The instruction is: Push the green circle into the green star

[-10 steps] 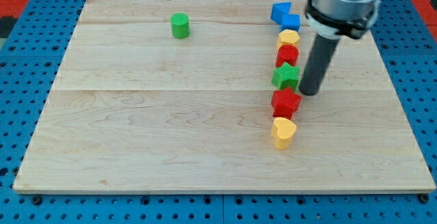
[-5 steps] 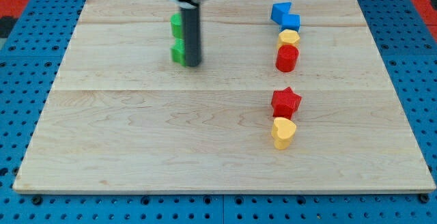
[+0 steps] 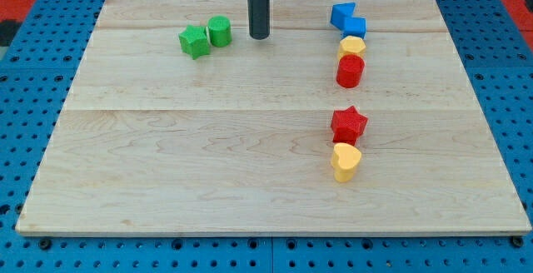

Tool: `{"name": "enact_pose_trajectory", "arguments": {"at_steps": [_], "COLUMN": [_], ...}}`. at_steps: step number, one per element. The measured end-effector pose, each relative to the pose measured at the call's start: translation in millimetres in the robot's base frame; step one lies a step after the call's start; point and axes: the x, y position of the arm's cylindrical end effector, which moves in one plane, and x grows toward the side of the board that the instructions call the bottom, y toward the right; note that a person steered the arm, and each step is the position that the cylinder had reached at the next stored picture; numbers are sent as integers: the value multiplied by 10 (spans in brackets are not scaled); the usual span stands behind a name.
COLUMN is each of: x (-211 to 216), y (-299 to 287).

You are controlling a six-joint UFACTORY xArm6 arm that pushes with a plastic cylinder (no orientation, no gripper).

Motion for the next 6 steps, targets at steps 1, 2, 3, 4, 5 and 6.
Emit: {"name": "enact_pose_trajectory", "arguments": {"at_steps": [1, 2, 3, 4, 5, 6], "x": [-49, -565, -876, -879, -868, -844], "y": [-629, -370, -127, 371, 1063, 1681]}}
